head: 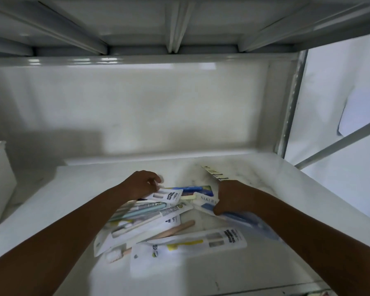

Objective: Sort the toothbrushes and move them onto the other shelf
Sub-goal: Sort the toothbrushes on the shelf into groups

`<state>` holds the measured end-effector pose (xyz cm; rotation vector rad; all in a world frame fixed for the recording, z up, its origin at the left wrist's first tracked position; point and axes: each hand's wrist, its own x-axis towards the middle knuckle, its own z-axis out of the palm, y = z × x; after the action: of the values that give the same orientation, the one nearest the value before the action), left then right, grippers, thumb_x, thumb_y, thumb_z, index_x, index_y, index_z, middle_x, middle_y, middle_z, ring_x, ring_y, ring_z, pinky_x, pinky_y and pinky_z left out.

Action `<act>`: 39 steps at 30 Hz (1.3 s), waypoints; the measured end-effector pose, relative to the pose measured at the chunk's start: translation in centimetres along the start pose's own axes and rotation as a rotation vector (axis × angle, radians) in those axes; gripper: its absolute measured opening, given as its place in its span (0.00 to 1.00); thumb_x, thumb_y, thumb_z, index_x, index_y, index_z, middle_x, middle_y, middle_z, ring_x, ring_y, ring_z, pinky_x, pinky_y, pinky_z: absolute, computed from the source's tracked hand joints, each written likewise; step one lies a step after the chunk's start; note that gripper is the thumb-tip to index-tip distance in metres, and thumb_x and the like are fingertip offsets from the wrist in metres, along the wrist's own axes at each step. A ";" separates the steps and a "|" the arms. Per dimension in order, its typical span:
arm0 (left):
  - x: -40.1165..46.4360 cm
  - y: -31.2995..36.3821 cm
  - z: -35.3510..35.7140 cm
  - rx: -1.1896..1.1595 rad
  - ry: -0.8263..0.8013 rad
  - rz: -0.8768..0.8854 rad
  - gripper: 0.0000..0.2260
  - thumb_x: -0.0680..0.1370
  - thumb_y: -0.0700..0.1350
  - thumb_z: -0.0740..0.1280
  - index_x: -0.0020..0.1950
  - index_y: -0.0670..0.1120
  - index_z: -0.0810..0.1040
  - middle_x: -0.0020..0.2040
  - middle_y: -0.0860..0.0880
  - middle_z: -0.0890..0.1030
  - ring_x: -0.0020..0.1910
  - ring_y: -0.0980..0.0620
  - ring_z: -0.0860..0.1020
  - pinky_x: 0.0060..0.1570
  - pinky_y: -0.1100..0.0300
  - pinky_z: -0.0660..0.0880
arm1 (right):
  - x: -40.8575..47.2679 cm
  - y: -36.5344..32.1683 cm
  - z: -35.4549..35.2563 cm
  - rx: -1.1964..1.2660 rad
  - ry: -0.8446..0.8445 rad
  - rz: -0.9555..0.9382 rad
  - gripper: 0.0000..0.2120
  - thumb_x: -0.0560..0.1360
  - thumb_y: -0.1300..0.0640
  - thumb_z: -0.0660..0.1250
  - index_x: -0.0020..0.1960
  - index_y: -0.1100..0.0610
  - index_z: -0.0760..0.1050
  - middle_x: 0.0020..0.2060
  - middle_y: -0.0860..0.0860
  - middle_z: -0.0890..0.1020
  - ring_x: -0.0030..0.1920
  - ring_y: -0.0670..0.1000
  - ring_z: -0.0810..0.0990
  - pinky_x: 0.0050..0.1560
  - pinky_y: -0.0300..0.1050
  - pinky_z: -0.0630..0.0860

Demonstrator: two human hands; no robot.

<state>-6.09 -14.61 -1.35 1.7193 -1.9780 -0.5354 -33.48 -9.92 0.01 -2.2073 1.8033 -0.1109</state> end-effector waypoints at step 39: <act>0.5 -3.6 1.0 0.001 0.009 0.243 0.17 0.76 0.32 0.63 0.47 0.54 0.82 0.42 0.79 0.77 0.46 0.77 0.75 0.51 0.72 0.72 | 8.4 -2.3 0.6 -0.299 -0.027 -0.392 0.18 0.77 0.47 0.63 0.63 0.55 0.76 0.59 0.53 0.78 0.60 0.54 0.76 0.59 0.46 0.69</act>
<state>-3.82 -15.62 -4.15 1.4512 -2.1418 -0.4400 -29.41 -17.52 -0.93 -2.7355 1.4264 0.1152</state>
